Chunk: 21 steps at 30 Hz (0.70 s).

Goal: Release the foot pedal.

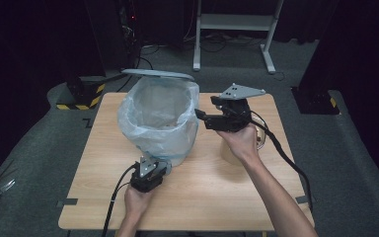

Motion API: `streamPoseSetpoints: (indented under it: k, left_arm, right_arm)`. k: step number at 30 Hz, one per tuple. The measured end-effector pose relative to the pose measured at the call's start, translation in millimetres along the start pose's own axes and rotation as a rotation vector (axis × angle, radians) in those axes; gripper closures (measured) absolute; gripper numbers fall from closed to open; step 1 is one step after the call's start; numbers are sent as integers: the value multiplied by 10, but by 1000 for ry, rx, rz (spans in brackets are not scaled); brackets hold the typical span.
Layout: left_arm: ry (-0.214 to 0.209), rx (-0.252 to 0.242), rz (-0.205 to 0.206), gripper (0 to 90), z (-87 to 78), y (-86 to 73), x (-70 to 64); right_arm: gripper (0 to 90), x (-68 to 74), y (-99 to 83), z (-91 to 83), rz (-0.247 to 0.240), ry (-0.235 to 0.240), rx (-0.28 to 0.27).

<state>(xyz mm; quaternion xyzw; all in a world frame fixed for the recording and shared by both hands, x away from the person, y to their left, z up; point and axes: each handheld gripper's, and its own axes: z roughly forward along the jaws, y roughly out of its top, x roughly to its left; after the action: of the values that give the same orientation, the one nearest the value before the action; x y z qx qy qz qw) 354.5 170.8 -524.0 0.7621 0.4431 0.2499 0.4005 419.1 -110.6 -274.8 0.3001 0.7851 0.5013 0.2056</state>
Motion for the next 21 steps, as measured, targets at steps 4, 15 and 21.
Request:
streamPoseSetpoints:
  k: [4, 15, 21]
  left_arm:
    - [0, 0, 0, 592, 0, 0, 1]
    - [0, 1, 2, 591, -1, 0, 1]
    - [-1, 0, 0, 590, 0, 0, 0]
  right_arm:
    - [334, -50, -56, -48, 9, -14, 1]
    - [340, -123, -129, -258, 16, -43, -22]
    - [345, -232, -269, -378, 45, -66, -32]
